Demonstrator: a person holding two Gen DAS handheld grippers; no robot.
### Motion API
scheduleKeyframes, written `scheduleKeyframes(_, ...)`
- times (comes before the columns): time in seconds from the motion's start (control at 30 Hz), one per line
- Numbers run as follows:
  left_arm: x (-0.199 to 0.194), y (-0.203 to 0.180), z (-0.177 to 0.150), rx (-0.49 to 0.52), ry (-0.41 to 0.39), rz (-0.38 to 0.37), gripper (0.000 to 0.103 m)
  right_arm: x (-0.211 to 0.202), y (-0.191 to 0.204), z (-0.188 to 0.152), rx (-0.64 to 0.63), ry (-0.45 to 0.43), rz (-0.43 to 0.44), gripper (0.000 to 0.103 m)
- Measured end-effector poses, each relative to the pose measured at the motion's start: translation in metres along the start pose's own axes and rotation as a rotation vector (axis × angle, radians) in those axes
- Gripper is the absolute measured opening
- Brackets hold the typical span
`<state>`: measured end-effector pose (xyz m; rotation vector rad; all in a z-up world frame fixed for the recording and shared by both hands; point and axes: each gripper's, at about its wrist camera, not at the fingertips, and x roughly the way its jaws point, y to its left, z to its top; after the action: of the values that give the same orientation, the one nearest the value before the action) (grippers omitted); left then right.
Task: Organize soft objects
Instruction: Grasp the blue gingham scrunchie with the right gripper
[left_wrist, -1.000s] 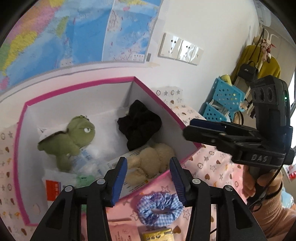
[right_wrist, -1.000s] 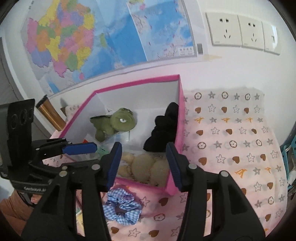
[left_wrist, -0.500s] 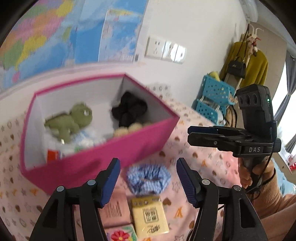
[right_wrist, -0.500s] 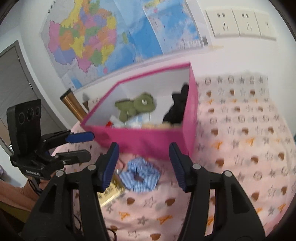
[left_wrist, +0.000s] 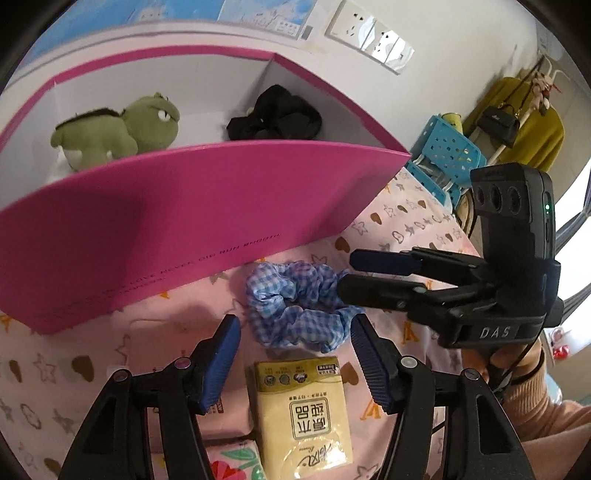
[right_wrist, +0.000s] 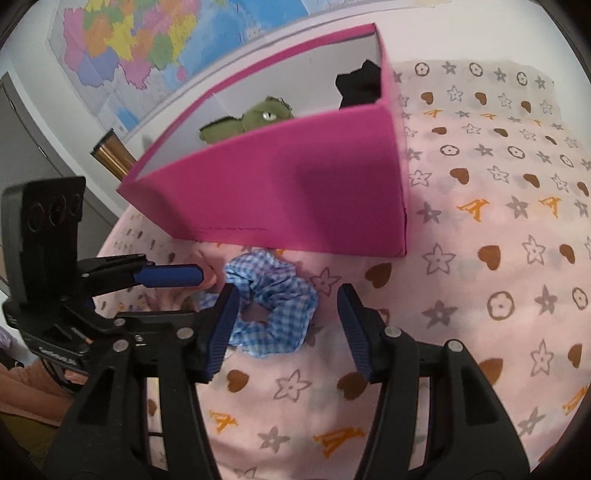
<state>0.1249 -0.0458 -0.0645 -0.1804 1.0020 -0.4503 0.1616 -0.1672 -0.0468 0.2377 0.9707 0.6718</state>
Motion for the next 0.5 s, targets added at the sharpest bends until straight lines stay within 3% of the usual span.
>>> scheduleKeyframes(0.33, 0.019, -0.004, -0.003, 0.01, 0.059, -0.016, 0.045, 0.022, 0.006, 0.001, -0.062, 0.038, -0.009, 0.057)
scheduleKeyframes(0.5, 0.022, -0.004, -0.003, 0.007, 0.068, -0.013, 0.044, 0.024, 0.013, 0.0, -0.109, 0.043, -0.047, 0.053)
